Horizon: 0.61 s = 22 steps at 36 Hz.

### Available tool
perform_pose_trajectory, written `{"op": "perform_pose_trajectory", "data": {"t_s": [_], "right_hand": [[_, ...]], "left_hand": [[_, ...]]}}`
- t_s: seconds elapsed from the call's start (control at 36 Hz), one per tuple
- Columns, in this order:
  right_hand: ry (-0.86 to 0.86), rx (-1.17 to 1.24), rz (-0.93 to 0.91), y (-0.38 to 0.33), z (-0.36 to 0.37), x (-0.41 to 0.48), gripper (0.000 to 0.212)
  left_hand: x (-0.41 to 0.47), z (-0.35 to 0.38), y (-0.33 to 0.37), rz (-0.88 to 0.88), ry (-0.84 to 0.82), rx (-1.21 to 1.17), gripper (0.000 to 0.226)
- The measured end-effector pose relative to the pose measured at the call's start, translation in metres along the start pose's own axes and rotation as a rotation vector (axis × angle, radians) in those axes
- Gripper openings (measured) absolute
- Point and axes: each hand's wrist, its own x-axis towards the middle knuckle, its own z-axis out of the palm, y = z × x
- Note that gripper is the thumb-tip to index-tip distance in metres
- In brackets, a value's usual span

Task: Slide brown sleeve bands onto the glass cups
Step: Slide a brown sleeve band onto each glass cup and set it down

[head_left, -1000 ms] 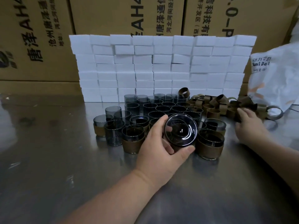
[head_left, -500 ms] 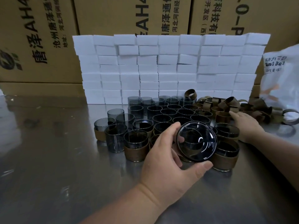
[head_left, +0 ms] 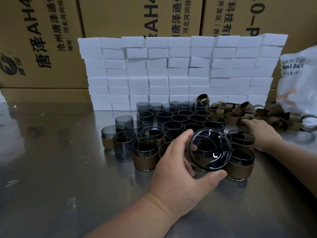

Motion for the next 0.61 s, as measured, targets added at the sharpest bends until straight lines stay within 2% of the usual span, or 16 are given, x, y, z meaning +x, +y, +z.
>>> {"op": "perform_pose_trajectory", "data": {"t_s": [0.14,0.25,0.31,0.36,0.44,0.53,0.61], "right_hand": [[-0.035,-0.060,0.023,0.000,-0.001,-0.009,0.035],[-0.099,0.098,0.058,-0.008,-0.002,-0.021,0.013],[-0.118,0.122,0.081,-0.013,-0.005,-0.029,0.015],[-0.048,0.103,0.088,-0.015,-0.007,-0.035,0.018],[0.037,0.131,0.064,-0.016,-0.009,-0.039,0.045],[-0.003,0.200,0.079,-0.013,-0.009,-0.035,0.061],[0.108,0.256,0.074,-0.011,-0.013,-0.020,0.057]], "left_hand": [[0.000,0.000,0.000,-0.016,-0.001,-0.021,0.079],[0.000,-0.001,0.001,-0.028,-0.004,-0.015,0.079],[0.000,-0.001,0.002,-0.034,0.005,-0.036,0.084],[0.000,-0.002,0.004,-0.035,0.008,-0.042,0.089],[0.000,-0.003,0.006,-0.034,0.024,-0.045,0.091],[0.000,-0.003,0.005,-0.035,0.028,-0.037,0.090],[0.001,-0.004,0.003,-0.031,0.021,-0.030,0.090]]}}
